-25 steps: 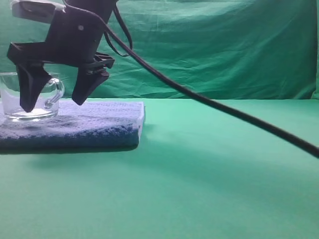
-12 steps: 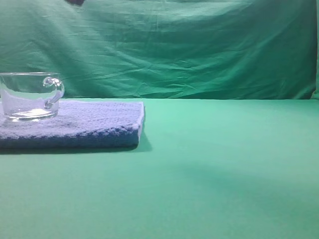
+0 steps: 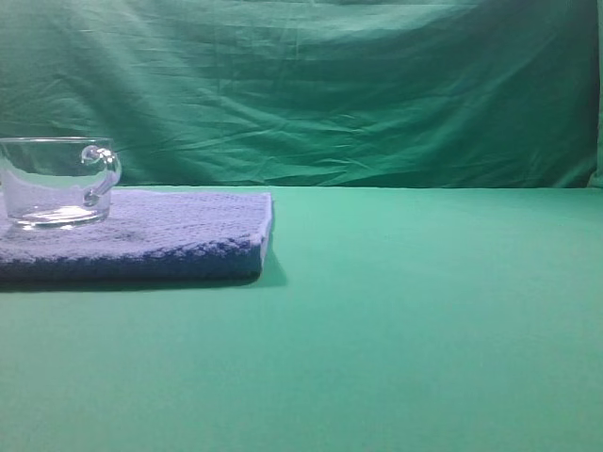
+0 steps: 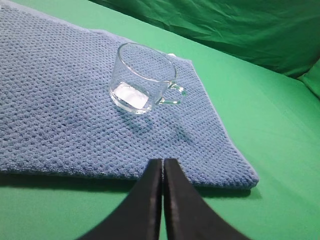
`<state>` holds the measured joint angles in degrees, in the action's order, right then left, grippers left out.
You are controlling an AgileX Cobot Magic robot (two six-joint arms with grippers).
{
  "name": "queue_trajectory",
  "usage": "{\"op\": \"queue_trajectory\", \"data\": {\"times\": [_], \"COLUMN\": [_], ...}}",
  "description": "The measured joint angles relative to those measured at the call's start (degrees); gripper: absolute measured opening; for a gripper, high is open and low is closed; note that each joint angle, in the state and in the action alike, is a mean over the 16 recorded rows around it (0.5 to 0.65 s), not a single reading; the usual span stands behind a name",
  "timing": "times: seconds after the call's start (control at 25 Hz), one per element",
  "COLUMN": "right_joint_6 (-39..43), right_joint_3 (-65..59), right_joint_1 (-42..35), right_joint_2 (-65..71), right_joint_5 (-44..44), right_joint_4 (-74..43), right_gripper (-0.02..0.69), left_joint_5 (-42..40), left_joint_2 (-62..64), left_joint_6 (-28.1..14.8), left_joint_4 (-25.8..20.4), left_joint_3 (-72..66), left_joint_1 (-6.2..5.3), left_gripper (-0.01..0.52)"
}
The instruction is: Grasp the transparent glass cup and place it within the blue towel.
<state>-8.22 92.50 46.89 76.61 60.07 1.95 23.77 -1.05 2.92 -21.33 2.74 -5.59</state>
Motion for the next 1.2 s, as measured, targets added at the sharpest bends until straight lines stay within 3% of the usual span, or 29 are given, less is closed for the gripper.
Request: {"op": "queue_trajectory", "data": {"times": [0.48,0.88,1.2], "right_joint_6": [-0.09,2.10,5.21], "right_joint_3": [-36.22,-50.81,-60.94], "right_joint_1": [0.00,-1.43,-10.65], "right_joint_2": [-33.40,-46.14,-54.59], "right_joint_5": [-15.57,-19.97,-26.85], "right_joint_4": [0.21,-1.94,-4.39], "right_gripper": [0.000,0.000,0.000], "left_joint_5": [0.00,0.00,0.00], "left_joint_2": [0.00,0.00,0.00], "left_joint_6": [0.00,0.00,0.00], "left_joint_4": [0.00,0.00,0.00], "left_joint_3": [0.00,0.00,0.00], "left_joint_1": [0.00,0.00,0.00], "left_gripper": [0.000,0.000,0.000]}}
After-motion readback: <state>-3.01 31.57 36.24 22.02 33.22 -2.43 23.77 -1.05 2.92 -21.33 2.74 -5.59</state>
